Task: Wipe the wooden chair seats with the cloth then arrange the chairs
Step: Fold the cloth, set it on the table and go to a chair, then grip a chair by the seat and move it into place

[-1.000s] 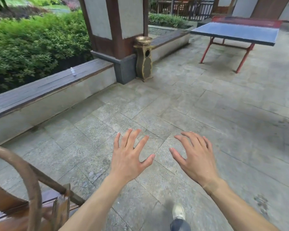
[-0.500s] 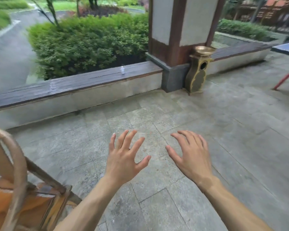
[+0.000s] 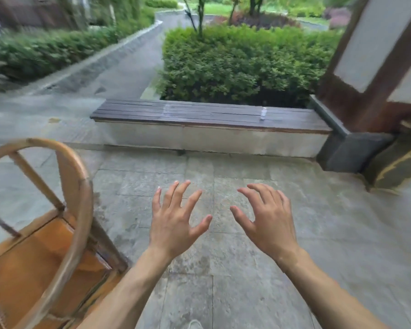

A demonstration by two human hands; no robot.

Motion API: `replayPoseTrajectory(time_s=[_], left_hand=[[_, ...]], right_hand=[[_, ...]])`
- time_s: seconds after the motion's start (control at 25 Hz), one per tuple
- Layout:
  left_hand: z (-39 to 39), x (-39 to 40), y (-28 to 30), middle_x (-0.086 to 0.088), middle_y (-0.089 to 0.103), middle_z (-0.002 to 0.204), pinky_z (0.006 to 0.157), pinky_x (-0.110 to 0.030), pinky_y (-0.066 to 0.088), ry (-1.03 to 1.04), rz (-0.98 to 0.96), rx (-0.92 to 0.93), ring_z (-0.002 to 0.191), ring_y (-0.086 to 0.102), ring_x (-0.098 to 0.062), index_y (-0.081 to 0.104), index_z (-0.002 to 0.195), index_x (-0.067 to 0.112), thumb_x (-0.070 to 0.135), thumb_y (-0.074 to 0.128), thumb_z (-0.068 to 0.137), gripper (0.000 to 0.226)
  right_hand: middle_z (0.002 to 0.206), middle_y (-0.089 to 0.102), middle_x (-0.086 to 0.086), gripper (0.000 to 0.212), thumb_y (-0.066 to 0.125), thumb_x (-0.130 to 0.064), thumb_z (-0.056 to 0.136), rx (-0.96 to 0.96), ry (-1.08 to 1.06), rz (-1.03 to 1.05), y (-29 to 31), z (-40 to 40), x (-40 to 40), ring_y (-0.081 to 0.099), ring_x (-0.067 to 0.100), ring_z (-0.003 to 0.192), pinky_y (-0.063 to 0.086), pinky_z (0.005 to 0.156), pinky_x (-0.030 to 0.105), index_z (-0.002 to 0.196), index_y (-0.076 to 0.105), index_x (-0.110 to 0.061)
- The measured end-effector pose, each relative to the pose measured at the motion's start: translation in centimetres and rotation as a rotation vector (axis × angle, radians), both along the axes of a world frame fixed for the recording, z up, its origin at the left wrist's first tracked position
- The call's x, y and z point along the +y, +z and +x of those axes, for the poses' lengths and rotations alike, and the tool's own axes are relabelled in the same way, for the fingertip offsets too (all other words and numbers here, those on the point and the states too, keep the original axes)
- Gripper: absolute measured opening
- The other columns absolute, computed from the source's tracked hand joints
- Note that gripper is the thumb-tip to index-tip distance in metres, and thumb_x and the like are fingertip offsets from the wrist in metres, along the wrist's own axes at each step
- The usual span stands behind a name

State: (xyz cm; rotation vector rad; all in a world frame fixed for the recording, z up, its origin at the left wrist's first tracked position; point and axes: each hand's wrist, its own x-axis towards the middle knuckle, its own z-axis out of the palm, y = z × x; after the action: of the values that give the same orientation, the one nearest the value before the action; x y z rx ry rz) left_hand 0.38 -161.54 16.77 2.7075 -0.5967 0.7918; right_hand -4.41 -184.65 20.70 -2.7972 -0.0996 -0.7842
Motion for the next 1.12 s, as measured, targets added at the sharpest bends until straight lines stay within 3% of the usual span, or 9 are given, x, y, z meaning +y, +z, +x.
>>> replayPoseTrajectory(time_s=[0.32,0.56,0.76,1.12], left_hand=[[10.9,5.3,1.1,-0.006,0.048,0.149,0.118,-0.061,0.022,0.271,-0.008,-0.028,0.143,0.039,-0.027,0.058,0.135,0.028,0.067,0.046,0.09,0.061],[15.4,9.0,0.5,-0.006,0.052,0.146,0.115,-0.06,0.029,0.584,-0.004,-0.04,0.14,0.043,-0.028,0.06,0.132,0.025,0.063,0.051,0.089,0.058],[19.5,8.3,1.0,-0.006,0.053,0.144,0.119,-0.054,0.024,0.918,0.007,-0.037,0.138,0.045,-0.027,0.061,0.131,0.025,0.059,0.054,0.088,0.056],[21.6,4.7,1.7,-0.006,0.05,0.147,0.115,-0.061,0.029,1.355,-0.059,0.04,0.141,0.041,-0.026,0.059,0.133,0.025,0.061,0.047,0.091,0.056]], right_hand=[[0.128,0.063,-0.002,0.049,0.046,-0.06,0.092,-0.046,0.279,0.027,1.3,18.3,5.4,0.056,0.023,0.123,0.042,0.103,0.052,0.123,0.064,-0.027],[0.128,0.063,-0.004,0.047,0.046,-0.06,0.093,-0.036,0.602,0.066,0.0,31.1,11.1,0.057,0.023,0.123,0.042,0.102,0.051,0.122,0.064,-0.028],[0.125,0.064,-0.003,0.046,0.046,-0.058,0.093,-0.05,0.917,0.069,-0.2,41.1,13.9,0.058,0.024,0.119,0.042,0.101,0.047,0.121,0.065,-0.027],[0.127,0.063,-0.002,0.045,0.047,-0.057,0.093,0.0,1.323,0.045,1.4,49.4,19.8,0.058,0.025,0.119,0.043,0.1,0.048,0.121,0.063,-0.027]])
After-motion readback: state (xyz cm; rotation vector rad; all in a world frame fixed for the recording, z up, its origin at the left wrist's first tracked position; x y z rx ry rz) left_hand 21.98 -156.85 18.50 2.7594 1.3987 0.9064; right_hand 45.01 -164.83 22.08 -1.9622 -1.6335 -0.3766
